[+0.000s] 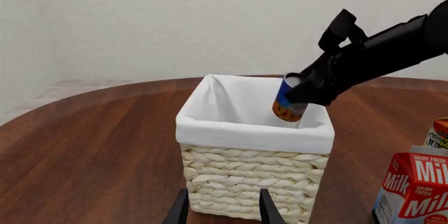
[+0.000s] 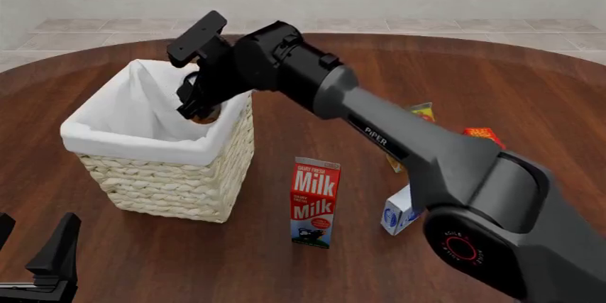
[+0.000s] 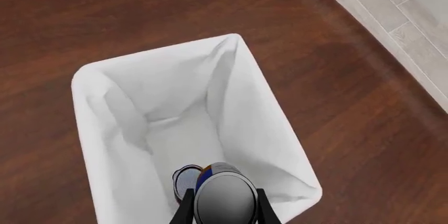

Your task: Pick up the alphabet soup and the tomato sauce, and put them in the basket.

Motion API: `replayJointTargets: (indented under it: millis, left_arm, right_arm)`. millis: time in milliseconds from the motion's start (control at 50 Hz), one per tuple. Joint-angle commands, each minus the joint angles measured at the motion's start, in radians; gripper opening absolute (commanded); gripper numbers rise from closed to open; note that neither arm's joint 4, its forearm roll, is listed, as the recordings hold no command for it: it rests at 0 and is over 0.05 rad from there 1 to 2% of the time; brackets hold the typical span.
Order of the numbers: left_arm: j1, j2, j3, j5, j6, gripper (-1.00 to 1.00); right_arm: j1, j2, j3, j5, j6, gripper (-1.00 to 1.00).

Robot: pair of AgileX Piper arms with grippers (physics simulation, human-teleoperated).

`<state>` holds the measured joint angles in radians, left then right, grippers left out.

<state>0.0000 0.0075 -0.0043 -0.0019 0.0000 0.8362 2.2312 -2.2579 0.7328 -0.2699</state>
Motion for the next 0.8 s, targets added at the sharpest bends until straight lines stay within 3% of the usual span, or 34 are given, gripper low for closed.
replayJointTargets:
  millis: [20,80,100,800]
  left_arm:
    - [0.000,0.000,0.000,0.000,0.000,1.00]
    - [0.000,0.000,0.000,0.000,0.000,1.00]
    - [0.000,0.000,0.000,0.000,0.000,1.00]
    - [0.000,0.000,0.000,0.000,0.000,1.00]
  right_arm:
    - [-0.024,0.011,-0.038,0.000,-0.005,-1.00]
    - [-0.035,0.020,-0.058,0.005,-0.011,-1.00]
    - [-0.030,0.021,-0.057,0.007,-0.006,1.00]
    - [-0.029,0.027,-0.099,0.036,-0.015,1.00]
